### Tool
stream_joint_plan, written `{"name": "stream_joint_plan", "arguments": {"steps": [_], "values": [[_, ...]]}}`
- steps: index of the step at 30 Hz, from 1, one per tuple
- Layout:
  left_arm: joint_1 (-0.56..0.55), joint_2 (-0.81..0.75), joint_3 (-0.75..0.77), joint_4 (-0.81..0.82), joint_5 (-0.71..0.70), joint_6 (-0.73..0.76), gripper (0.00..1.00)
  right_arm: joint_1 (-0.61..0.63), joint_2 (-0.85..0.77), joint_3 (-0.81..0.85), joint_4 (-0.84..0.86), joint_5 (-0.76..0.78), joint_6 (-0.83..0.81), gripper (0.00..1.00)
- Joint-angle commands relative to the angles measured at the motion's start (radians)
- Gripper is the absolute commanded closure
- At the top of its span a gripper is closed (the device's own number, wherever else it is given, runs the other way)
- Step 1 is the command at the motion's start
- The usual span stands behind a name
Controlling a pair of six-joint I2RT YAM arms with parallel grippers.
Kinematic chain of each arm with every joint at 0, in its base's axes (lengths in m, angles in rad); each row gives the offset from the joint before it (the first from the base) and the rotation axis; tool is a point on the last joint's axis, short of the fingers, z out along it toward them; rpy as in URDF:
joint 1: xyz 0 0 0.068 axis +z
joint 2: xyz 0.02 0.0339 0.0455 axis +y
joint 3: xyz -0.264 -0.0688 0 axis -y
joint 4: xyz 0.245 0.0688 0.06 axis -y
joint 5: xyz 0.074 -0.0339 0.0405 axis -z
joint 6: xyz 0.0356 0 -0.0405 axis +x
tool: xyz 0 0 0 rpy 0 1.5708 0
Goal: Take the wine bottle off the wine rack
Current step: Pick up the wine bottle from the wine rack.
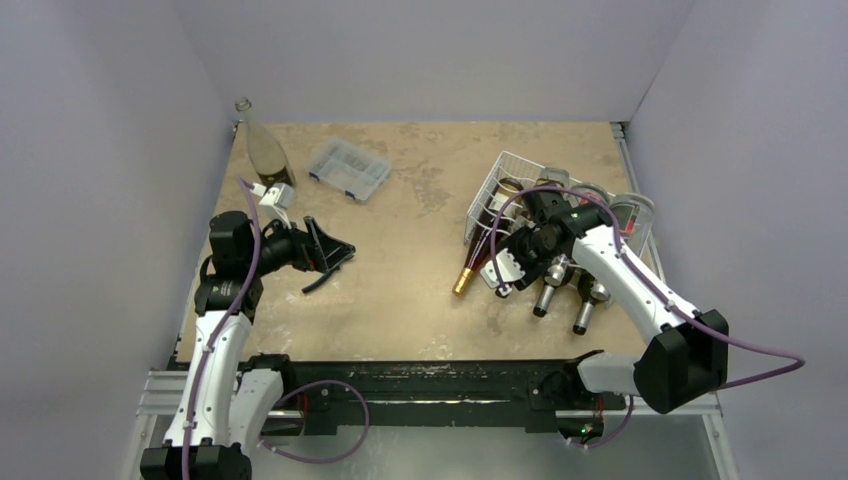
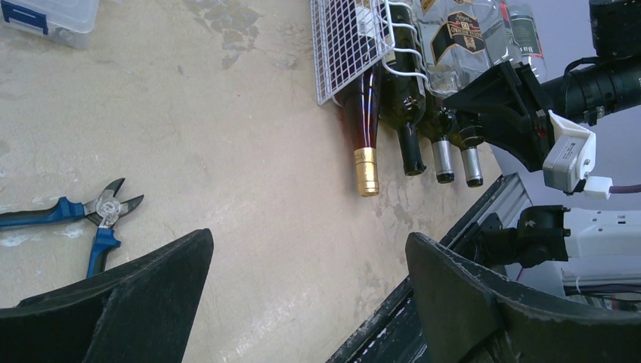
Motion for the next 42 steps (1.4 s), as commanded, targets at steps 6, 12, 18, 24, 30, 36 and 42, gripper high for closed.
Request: {"name": "stream_joint_plan", "arguments": {"steps": [6,12,18,24,30,36,42], "values": [[0.006,0.006,0.017,0.033,0.012,0.003,0.00,0.014,-0.001,-0.007,0.046,0.012,-0.042,0.55],[0.006,0.014,0.017,0.032,0.011,0.004,0.00,0.017,0.005,0.006,0.049,0.003,-0.071,0.62],[0.006,0.020,0.018,0.029,0.007,0.006,0.00,0.025,0.031,0.049,0.048,-0.014,-0.103,0.66],[0.007,0.025,0.020,0.023,0.001,0.011,0.00,0.028,0.054,0.103,0.047,-0.059,-0.111,0.71],[0.006,0.032,0.021,0.019,-0.002,0.013,0.00,0.028,0.047,0.141,0.064,-0.162,-0.068,0.77],[0.006,0.038,0.022,0.020,0.005,0.011,0.00,0.025,0.045,0.155,0.129,-0.261,0.000,0.80],[0.006,0.040,0.020,0.021,0.005,0.011,0.00,0.016,0.061,0.170,0.216,-0.349,0.061,0.81]]}}
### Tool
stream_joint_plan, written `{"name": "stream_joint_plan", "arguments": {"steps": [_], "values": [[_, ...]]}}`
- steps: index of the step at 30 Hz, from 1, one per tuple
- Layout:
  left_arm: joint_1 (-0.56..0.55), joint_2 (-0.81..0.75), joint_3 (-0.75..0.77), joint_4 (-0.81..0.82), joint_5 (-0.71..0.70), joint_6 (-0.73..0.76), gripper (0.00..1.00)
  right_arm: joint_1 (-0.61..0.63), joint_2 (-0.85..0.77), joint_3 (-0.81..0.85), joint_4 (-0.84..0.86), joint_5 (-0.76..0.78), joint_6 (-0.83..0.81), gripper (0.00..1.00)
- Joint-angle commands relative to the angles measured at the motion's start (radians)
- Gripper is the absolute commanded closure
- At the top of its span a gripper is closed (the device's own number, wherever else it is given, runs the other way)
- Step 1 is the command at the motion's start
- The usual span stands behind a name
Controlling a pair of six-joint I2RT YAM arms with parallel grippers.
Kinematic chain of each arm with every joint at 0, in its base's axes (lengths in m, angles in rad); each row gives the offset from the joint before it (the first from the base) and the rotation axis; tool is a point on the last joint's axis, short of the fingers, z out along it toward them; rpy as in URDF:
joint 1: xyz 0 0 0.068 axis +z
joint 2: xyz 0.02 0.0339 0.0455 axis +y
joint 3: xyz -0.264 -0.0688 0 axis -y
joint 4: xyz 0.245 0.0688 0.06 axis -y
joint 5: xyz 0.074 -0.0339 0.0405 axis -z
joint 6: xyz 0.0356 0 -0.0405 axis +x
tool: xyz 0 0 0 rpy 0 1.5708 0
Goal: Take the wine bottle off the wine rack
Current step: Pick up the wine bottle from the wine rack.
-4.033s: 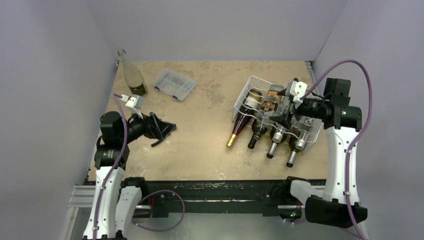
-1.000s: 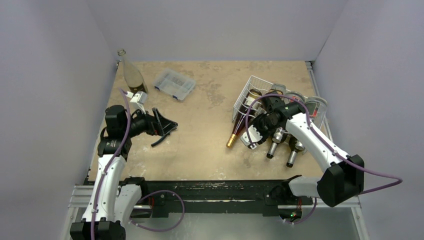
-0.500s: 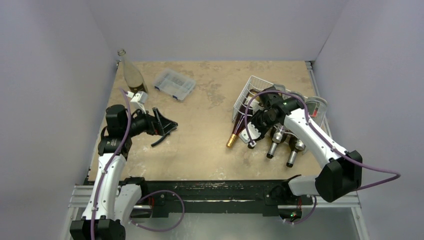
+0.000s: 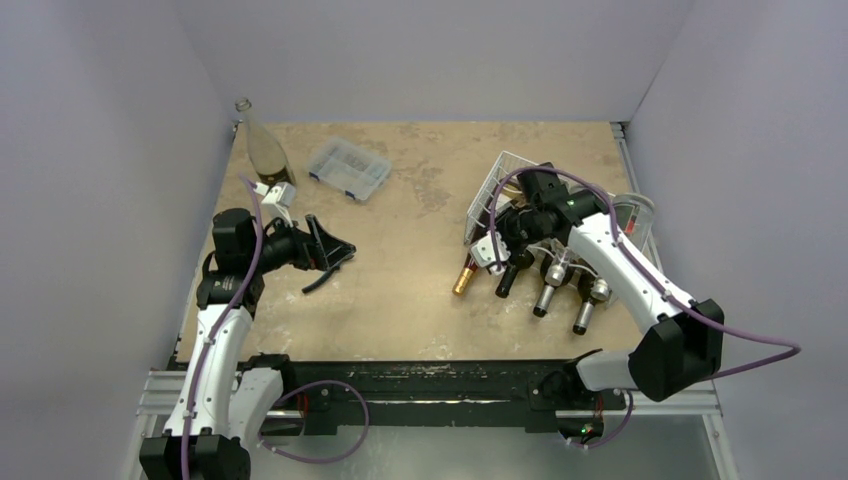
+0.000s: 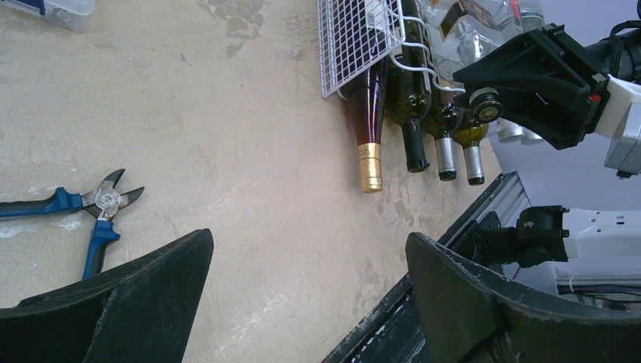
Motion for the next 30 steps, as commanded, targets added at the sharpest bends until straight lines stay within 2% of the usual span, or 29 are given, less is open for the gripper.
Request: {"name": "stream_joint_plan", "arguments": {"steps": [1,17,24,30], "values": [[0.006,0.001,0.020,0.024,0.008,0.011,0.00,-0.010,0.005,0.061,0.126,-0.137,0.087,0.82],[0.006,0.012,0.022,0.022,0.007,0.013,0.00,-0.172,0.011,0.116,0.312,-0.432,0.335,0.86],[0.006,0.012,0.022,0.022,0.009,0.014,0.00,-0.205,-0.003,0.117,0.383,-0.496,0.449,0.88],[0.006,0.013,0.022,0.022,0.010,0.012,0.00,-0.269,-0.014,0.108,0.501,-0.579,0.609,0.89]]}}
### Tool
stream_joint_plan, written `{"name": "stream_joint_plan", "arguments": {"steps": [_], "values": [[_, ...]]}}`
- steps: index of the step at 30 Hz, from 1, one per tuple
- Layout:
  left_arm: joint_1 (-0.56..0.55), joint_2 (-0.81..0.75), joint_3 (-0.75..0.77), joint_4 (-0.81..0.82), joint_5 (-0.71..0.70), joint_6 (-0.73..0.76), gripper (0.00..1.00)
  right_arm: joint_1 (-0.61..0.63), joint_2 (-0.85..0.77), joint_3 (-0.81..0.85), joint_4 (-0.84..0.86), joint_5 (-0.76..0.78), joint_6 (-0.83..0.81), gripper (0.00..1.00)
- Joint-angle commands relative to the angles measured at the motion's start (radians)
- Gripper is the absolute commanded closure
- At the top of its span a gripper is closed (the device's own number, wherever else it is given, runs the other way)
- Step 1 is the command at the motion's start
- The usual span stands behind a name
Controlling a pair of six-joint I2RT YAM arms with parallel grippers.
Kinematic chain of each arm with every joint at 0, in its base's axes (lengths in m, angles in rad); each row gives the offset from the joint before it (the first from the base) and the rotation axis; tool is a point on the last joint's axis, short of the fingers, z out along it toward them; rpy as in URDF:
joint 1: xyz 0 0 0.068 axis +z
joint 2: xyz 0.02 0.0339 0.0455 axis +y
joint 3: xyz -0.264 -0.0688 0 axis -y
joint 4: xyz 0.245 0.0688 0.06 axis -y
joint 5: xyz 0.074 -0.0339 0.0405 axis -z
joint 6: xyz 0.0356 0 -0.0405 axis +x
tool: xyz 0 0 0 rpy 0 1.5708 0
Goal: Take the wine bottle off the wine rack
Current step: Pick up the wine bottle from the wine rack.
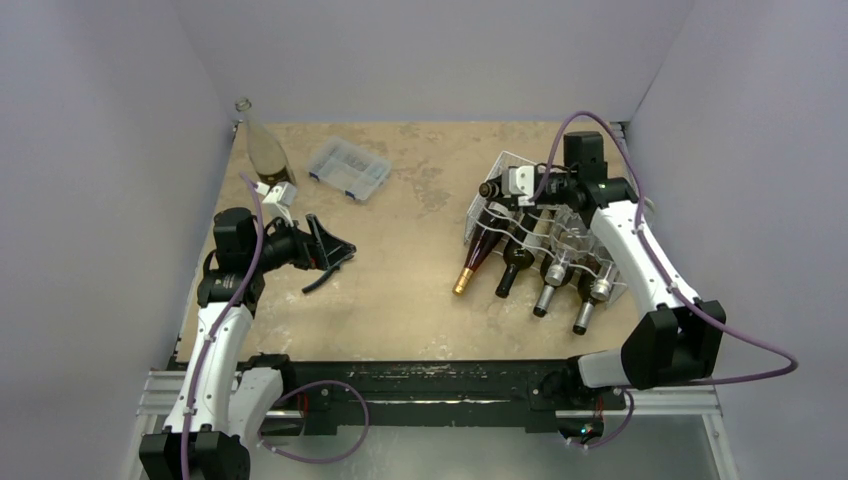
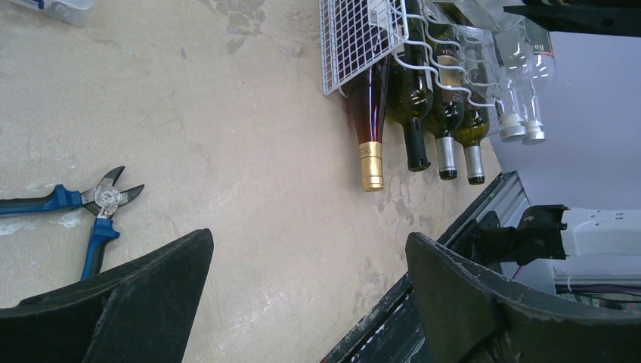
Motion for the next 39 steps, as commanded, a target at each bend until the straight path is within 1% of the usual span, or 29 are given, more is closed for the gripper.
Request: {"name": "stream_joint_plan", "arguments": {"steps": [1,8,11,14,19,34,39], "values": [[0.006,0.001,0.022,0.024,0.011,0.012,0.00,-0.046,-0.051,0.039,0.163,-0.136,0.156,0.89],[0.007,-0.001,0.020,0.025,0.015,0.011,0.00,-0.075,-0.070,0.010,0.265,-0.172,0.283,0.90],[0.006,0.002,0.020,0.027,0.017,0.010,0.00,-0.097,-0.069,0.020,0.327,-0.201,0.362,0.92],[0.006,0.001,0.021,0.027,0.018,0.010,0.00,-0.115,-0.066,0.037,0.348,-0.214,0.398,0.92],[0.006,0.001,0.020,0.028,0.020,0.009,0.00,-0.126,-0.076,0.032,0.384,-0.203,0.449,0.93],[0.006,-0.001,0.019,0.034,0.029,0.008,0.00,-0.149,-0.091,0.081,0.537,-0.131,0.759,0.98],[0.006,0.000,0.018,0.034,0.031,0.007,0.00,-0.151,-0.088,0.095,0.549,-0.122,0.794,0.99]]}}
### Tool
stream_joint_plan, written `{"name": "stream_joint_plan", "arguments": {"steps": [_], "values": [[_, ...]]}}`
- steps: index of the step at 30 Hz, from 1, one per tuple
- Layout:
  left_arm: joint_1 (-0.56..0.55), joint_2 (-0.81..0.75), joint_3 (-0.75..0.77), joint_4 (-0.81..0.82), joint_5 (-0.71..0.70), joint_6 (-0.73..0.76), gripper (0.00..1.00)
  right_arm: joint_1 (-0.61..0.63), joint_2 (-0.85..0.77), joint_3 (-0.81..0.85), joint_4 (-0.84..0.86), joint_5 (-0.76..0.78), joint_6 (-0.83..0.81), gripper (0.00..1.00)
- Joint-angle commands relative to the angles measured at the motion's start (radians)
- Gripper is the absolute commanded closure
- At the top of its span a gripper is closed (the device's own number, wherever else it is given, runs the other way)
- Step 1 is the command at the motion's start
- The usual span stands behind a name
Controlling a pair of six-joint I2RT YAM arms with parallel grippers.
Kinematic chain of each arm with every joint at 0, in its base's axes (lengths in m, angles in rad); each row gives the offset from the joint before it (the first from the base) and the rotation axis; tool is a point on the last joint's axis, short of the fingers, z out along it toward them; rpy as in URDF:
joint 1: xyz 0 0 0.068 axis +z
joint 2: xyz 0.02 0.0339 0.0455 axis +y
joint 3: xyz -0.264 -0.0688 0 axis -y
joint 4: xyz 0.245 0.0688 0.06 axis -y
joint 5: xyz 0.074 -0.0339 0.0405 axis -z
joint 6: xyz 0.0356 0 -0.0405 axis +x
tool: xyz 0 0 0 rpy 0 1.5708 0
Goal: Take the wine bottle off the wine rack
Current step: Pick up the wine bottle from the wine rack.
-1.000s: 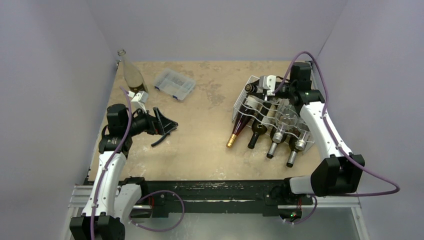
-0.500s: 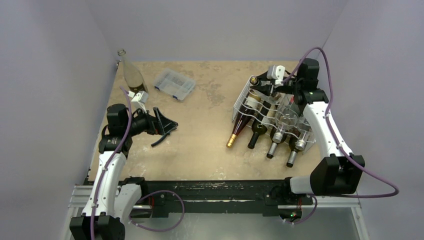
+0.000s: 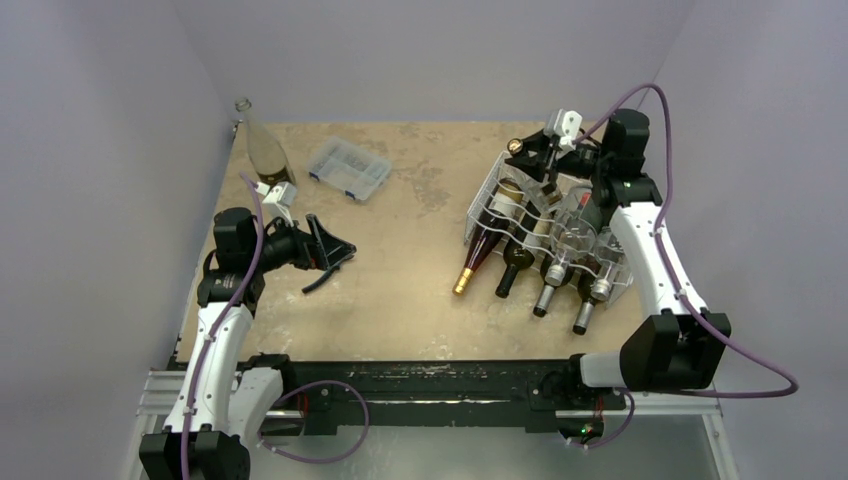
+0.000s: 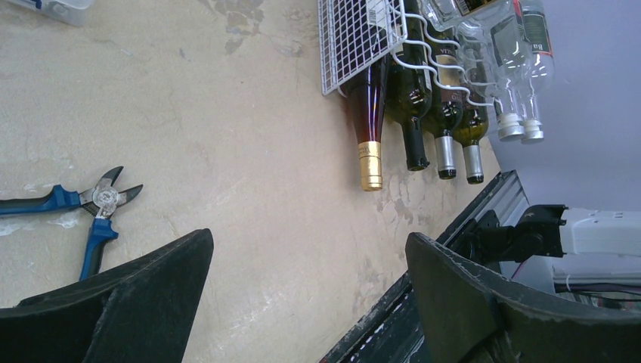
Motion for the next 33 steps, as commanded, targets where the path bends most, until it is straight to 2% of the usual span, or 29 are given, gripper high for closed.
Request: {"name": "stream_joint_plan", "arguments": {"steps": [1,16,21,33], "values": [[0.006,0.000,0.018,0.035,0.027,0.007,0.00,0.001,-0.056,0.081,0.106,-0.019,0.082,0.99],[0.006,-0.001,0.017,0.037,0.031,0.008,0.00,-0.017,-0.057,0.122,0.132,-0.012,0.220,1.00],[0.006,-0.002,0.017,0.038,0.033,0.006,0.00,-0.019,-0.059,0.131,0.190,-0.013,0.296,1.00],[0.006,0.000,0.017,0.041,0.035,0.006,0.00,-0.018,-0.059,0.230,0.184,-0.036,0.442,1.00]]}}
